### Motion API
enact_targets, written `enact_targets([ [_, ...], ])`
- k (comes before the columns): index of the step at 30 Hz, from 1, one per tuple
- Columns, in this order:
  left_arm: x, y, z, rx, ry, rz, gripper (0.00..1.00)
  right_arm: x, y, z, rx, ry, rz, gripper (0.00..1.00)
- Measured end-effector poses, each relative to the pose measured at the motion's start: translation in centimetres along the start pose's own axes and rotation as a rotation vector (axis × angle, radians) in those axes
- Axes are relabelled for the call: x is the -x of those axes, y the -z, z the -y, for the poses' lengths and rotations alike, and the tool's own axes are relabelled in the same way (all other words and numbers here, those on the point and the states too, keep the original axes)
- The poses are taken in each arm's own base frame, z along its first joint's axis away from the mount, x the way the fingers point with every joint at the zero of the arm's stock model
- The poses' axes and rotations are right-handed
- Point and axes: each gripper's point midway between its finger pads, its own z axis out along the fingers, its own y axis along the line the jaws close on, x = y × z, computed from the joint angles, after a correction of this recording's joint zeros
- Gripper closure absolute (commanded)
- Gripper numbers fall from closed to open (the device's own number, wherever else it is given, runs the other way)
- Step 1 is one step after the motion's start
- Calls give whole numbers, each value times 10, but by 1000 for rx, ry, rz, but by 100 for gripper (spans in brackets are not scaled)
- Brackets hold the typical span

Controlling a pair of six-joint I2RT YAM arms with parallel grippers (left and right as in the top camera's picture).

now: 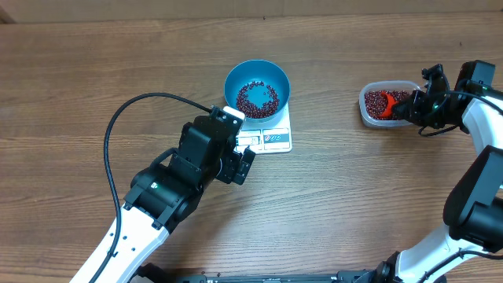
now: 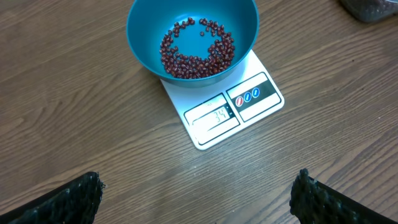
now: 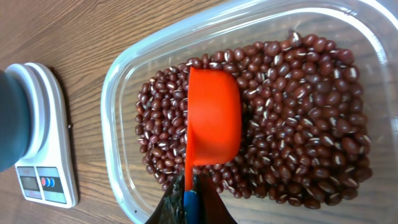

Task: Scoop item into bowl and weigh 150g on scale
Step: 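Lower the red scoop into the beans with the right gripper, then scoop beans and lift the red scoop out of the tub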

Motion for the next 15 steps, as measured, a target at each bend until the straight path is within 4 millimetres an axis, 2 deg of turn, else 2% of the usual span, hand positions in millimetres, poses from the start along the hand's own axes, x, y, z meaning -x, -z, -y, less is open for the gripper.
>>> enact_targets([
  [15, 0, 0, 0, 0, 0, 0, 0, -2, 0, -5, 44, -16, -6, 96],
])
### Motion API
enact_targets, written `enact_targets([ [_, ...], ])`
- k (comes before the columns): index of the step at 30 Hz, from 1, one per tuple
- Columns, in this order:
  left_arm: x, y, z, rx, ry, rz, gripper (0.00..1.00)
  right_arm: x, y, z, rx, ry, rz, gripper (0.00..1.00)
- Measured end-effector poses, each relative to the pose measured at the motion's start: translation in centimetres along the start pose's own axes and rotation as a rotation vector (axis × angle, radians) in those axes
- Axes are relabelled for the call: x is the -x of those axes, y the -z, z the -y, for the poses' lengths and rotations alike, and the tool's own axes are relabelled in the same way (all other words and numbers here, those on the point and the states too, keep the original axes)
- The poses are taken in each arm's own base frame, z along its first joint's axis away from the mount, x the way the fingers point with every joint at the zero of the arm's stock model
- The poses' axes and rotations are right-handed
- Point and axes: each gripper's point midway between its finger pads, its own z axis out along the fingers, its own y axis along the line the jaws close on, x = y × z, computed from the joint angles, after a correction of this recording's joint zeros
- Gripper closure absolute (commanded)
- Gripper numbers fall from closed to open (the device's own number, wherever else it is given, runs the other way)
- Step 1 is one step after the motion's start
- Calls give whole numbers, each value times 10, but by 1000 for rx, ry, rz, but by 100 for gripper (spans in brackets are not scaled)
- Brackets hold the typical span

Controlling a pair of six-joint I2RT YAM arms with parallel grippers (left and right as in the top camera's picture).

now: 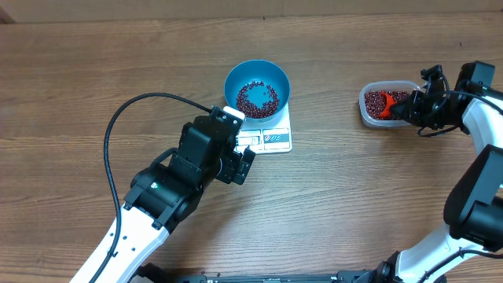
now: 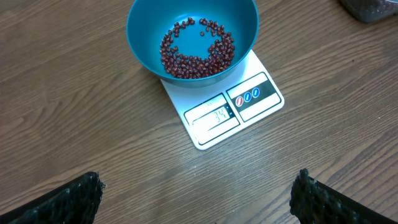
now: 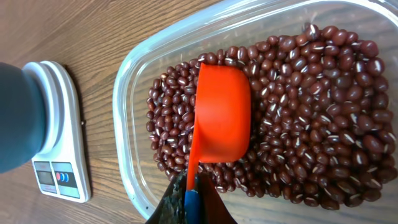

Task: Scoop item into bowl and weigh 150g on scale
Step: 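Scoop beans and lift the red scoop out of the tub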

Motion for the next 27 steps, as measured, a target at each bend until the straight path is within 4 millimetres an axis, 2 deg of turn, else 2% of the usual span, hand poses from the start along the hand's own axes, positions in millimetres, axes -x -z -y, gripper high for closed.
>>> enact_targets([
  [12, 0, 0, 0, 0, 0, 0, 1, 0, 16, 21, 91, -102, 43, 96],
  [27, 0, 0, 0, 0, 0, 0, 0, 2, 20, 10, 168, -106, 57, 96],
])
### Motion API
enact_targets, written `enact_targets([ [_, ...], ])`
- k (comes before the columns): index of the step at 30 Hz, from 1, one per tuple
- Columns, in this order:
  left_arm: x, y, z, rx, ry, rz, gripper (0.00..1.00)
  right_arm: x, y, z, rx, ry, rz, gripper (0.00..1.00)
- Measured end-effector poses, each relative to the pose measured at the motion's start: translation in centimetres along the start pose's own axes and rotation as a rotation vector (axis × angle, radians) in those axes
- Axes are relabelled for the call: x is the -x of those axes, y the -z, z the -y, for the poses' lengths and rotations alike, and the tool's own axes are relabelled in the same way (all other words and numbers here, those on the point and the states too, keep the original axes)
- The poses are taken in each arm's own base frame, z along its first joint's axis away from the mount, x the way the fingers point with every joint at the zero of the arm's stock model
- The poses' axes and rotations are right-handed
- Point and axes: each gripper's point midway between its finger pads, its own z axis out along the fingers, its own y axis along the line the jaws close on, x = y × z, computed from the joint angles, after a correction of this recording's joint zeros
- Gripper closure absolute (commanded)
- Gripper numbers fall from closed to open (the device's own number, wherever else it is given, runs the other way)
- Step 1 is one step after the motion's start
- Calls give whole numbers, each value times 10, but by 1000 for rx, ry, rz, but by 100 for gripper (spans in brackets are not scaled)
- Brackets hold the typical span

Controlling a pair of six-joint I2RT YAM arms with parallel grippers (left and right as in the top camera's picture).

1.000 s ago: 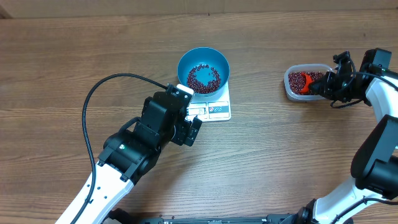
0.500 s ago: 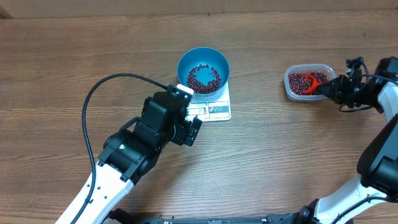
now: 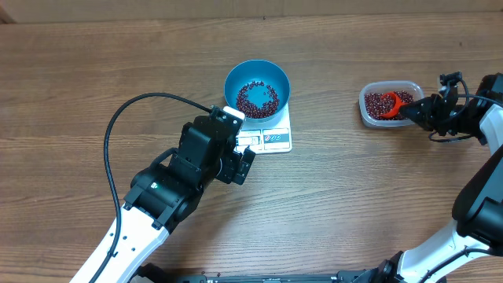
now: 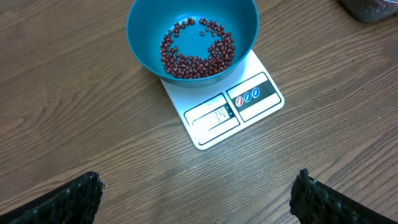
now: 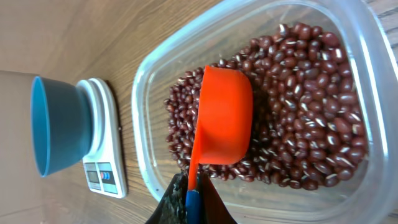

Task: Scoop item into bowl and weigh 150g on scale
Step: 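Scoop beans and lift the red scoop out of the tub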

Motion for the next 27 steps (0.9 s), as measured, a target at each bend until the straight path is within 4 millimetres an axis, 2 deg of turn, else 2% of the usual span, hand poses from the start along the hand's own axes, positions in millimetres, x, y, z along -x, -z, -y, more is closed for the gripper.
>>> enact_targets([
  [10, 0, 0, 0, 0, 0, 0, 0, 4, 16, 0, 82, -47, 43, 96],
  [27, 0, 0, 0, 0, 0, 0, 0, 6, 36, -20, 271, -115, 82, 96],
])
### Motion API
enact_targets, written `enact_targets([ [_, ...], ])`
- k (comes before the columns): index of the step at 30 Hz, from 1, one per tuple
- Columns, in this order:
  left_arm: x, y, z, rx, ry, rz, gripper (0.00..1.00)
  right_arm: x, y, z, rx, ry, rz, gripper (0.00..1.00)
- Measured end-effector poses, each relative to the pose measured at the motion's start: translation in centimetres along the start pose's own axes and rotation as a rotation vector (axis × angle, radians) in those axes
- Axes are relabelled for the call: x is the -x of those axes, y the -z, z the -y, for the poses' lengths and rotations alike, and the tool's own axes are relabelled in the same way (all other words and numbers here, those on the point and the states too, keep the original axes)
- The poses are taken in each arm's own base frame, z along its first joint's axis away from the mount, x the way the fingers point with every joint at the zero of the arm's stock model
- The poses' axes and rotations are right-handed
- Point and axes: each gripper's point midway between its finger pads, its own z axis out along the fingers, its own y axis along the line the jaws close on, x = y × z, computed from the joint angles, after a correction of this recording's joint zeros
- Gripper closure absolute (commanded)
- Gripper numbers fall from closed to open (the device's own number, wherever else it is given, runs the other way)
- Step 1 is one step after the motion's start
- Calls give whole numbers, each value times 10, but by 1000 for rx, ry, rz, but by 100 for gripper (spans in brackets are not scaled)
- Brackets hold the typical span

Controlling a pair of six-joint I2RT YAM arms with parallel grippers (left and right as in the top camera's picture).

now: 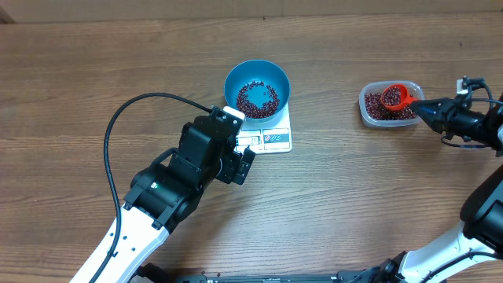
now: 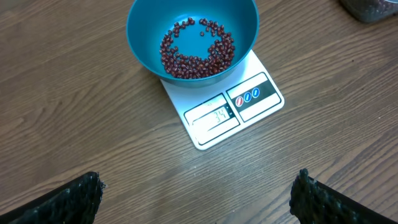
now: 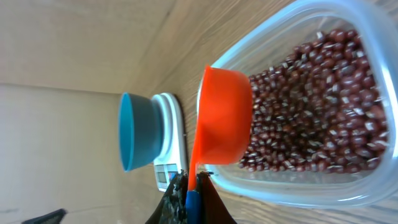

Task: Scoop item into bowl and weigh 150g on scale
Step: 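Scoop beans and lift the red scoop out of the tub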

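Observation:
A blue bowl (image 1: 257,86) with a thin layer of red beans stands on the white scale (image 1: 271,138), whose display (image 2: 214,116) reads 34. My right gripper (image 1: 428,109) is shut on the handle of the orange scoop (image 1: 394,97). The scoop sits level over the clear tub of red beans (image 1: 377,112), with dark beans showing in its cup. The right wrist view shows the scoop (image 3: 224,115) from below, above the tub (image 3: 323,106). My left gripper (image 2: 198,177) hangs open and empty over bare wood in front of the scale.
A black cable (image 1: 118,149) loops over the table left of the left arm. The tub lies right of the scale, with bare wood between them. The bowl (image 3: 138,130) and scale (image 3: 171,140) show far off in the right wrist view.
My right gripper has drawn back to the right and tilted. The scoop, which lay down among the beans, is now raised over the tub with its cup upward. The left arm and scale reading are unchanged.
The scoop first lay cup-down on the beans at the tub's left side, held by my right gripper. It then sat a little deeper in the tub, then lower at the right side as the wrist pulled back. Now it is up above the beans. The scale stayed at 34.

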Motion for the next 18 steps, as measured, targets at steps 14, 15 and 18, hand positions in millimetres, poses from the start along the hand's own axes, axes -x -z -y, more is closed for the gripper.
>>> enact_targets([
  [14, 0, 0, 0, 0, 0, 0, 1, -3, 3, -35, 198, -55, 5, 96],
  [15, 0, 0, 0, 0, 0, 0, 0, -3, 2, -37, 207, -55, 4, 96],
  [18, 0, 0, 0, 0, 0, 0, 1, -5, -2, -43, 229, -52, -10, 96],
])
